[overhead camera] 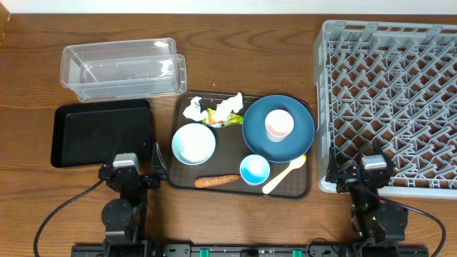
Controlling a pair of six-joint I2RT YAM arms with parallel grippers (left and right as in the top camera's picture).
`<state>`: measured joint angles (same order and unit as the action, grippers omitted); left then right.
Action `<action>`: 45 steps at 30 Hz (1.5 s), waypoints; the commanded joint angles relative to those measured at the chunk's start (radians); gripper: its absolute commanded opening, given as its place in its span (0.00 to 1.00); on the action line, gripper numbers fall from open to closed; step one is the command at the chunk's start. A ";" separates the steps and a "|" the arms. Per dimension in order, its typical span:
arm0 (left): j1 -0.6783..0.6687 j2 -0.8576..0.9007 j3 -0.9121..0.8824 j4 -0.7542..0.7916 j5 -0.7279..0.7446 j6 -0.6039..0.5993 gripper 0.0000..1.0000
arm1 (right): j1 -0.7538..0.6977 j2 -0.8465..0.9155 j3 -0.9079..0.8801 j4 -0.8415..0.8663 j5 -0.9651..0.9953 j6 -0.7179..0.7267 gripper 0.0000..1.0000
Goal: Sort waste into correct bins and load items into the dishwasher rack
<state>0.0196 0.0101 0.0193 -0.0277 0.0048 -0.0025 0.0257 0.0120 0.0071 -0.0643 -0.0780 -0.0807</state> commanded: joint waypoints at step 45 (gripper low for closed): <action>0.007 -0.006 -0.015 -0.043 -0.012 0.005 0.96 | 0.006 0.001 -0.002 -0.002 0.000 0.024 0.99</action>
<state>0.0196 0.0101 0.0193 -0.0277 0.0048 -0.0025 0.0257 0.0120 0.0071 -0.0643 -0.0780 -0.0799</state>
